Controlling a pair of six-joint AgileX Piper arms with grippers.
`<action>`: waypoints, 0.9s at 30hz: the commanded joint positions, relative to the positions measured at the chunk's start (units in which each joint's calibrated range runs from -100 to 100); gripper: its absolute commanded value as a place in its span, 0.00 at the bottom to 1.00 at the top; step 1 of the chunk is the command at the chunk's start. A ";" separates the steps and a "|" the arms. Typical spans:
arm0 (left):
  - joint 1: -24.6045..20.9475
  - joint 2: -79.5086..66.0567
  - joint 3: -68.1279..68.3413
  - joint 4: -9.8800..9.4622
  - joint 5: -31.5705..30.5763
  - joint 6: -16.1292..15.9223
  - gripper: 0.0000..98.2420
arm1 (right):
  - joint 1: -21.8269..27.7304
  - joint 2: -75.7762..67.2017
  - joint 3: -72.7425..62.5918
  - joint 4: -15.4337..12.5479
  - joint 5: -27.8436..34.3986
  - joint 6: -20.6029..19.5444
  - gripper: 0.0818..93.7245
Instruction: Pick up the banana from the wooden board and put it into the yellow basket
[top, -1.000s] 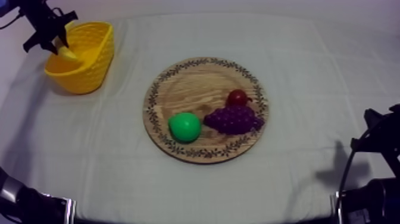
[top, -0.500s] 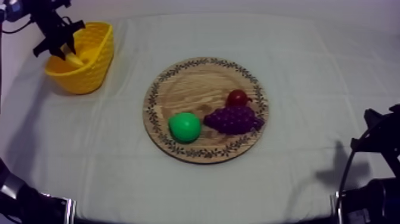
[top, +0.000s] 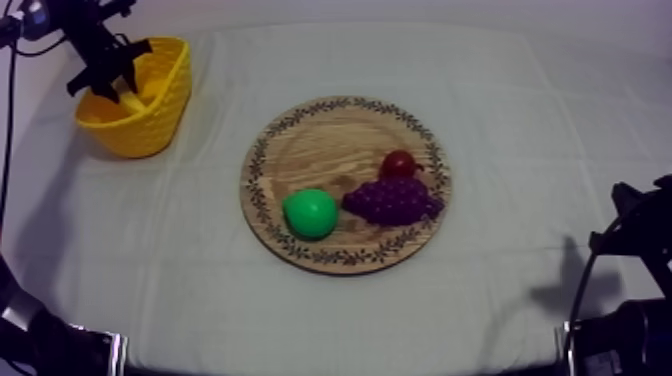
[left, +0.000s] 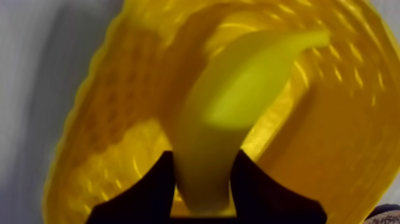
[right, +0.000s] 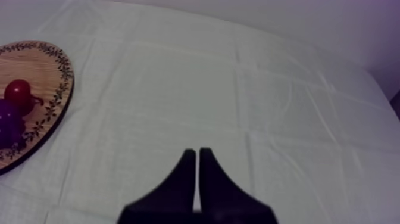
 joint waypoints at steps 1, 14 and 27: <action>-0.01 -0.14 0.31 0.11 -0.38 -0.20 0.47 | 0.01 -0.02 -0.03 0.01 -0.03 -0.02 0.00; 0.42 -6.24 6.16 2.15 -5.87 -4.20 0.29 | 0.01 -0.02 -0.03 0.01 -0.03 -0.02 0.00; 2.82 -27.90 23.63 5.70 -14.64 -11.69 0.01 | 0.01 -0.02 -0.03 0.01 -0.03 -0.02 0.00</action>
